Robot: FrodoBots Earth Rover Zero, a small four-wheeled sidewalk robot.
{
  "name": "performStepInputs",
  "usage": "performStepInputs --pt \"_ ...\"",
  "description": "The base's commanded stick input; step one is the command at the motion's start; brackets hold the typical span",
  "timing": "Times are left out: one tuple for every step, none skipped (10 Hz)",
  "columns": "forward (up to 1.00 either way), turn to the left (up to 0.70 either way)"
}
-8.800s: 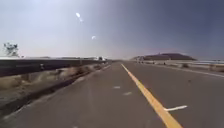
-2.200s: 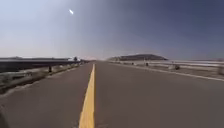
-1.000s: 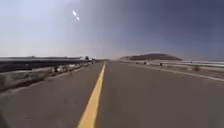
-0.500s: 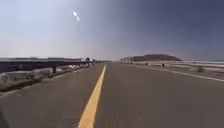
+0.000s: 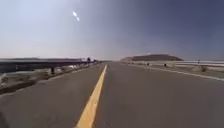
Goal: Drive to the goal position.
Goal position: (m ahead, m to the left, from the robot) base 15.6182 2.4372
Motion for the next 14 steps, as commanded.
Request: performStepInputs --pt "0.5 0.0" --pt "0.5 0.0" --pt "0.5 0.0" --pt "0.5 0.0" --pt "0.5 0.0" --pt "0.5 0.0" --pt "0.5 0.0" --pt "0.5 0.0" --pt "0.5 0.0" --pt "0.5 0.0" --pt "0.5 0.0" --pt "0.5 0.0" --pt "0.5 0.0" --pt "0.5 0.05"
